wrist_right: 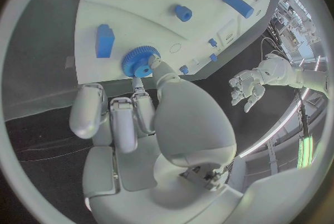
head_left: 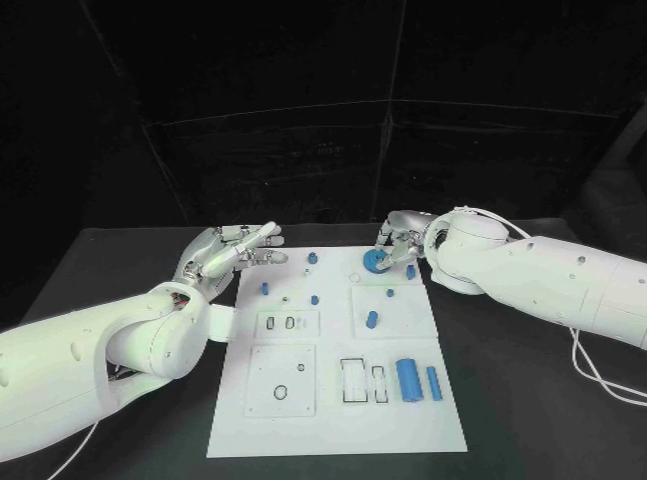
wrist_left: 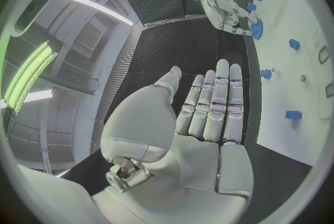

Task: Assemble the parts on the task board

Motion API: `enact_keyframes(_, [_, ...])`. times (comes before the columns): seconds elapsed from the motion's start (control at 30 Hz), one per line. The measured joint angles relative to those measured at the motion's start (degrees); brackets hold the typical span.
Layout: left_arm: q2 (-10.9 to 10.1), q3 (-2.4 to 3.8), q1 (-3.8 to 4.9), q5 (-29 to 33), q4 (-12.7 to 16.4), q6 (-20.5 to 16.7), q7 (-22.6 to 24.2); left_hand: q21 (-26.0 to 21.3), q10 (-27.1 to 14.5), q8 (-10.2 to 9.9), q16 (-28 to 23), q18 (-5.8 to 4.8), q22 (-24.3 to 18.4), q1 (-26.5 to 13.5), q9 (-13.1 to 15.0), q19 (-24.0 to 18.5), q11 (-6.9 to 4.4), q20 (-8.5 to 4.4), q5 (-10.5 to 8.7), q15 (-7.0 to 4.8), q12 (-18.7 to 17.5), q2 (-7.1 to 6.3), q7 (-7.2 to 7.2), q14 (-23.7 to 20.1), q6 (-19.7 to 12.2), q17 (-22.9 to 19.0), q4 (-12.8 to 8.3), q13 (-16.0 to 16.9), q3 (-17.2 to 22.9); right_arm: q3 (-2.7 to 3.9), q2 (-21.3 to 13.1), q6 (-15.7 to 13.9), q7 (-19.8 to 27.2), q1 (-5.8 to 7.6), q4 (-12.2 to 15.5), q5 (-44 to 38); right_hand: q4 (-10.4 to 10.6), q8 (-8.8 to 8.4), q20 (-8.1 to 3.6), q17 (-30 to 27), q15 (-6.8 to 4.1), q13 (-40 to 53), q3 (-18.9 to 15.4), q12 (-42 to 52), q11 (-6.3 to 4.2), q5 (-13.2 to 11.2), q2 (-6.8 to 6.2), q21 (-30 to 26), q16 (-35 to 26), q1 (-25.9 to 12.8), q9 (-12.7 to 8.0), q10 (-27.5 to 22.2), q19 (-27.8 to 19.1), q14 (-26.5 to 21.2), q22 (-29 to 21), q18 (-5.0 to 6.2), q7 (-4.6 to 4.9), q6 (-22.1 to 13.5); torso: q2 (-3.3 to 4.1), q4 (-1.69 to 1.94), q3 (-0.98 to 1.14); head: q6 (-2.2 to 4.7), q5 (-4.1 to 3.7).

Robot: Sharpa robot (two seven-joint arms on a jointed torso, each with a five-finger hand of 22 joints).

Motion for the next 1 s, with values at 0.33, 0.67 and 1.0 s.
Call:
enact_keyframes(0.33, [0.0,0.00,0.00,0.0,-0.1,0.0,-0.2,0.0,0.0,0.0,-0.2,0.01,-0.1,0.0,0.0,0.0,0.00,0.00,0.00,0.00,0.0,0.00,0.00,0.0,0.0,0.1,0.0,0.0,0.0,0.04,0.3,0.7,0.0,0.03,-0.2,-1.8,-0.3,0.68,0.20,0.0,0.00,0.0,0.3,0.2,-0.22,0.0,0.23,0.1,0.0,0.2,0.1,0.2,0.2,0.0,0.3,0.00,-0.06,0.9,-0.01,0.00,0.01,-0.37,0.15])
enact_keyframes(0.67, [0.1,0.00,0.00,0.0,-0.2,0.1,-0.3,0.0,0.0,0.0,-0.2,0.00,-0.1,0.0,0.0,0.0,0.00,0.00,0.00,0.00,0.0,0.00,0.00,0.0,0.0,0.1,0.0,0.0,0.0,0.08,0.9,0.7,0.0,0.04,-0.5,-4.0,-1.5,2.22,-0.22,0.0,-0.14,0.0,2.2,1.2,-1.04,-2.0,1.24,0.7,0.0,1.2,0.1,1.4,0.6,0.1,0.9,0.01,-0.89,4.7,-0.01,0.00,0.01,-0.53,0.08])
enact_keyframes(1.0, [0.0,0.00,0.00,0.0,-0.2,0.1,-0.4,0.0,0.0,0.0,-0.2,0.00,-0.1,0.0,0.0,0.0,0.00,0.00,0.00,0.00,0.0,0.00,0.00,0.0,0.0,0.2,0.0,0.0,0.0,0.00,1.0,-1.0,0.0,-0.23,0.2,-5.7,-1.8,2.39,-0.97,0.0,-0.85,0.0,4.4,2.2,-1.91,-1.6,2.31,1.7,0.3,0.3,-0.2,2.6,1.4,0.0,2.9,0.02,-0.64,6.7,0.00,0.00,0.00,-0.60,-0.02])
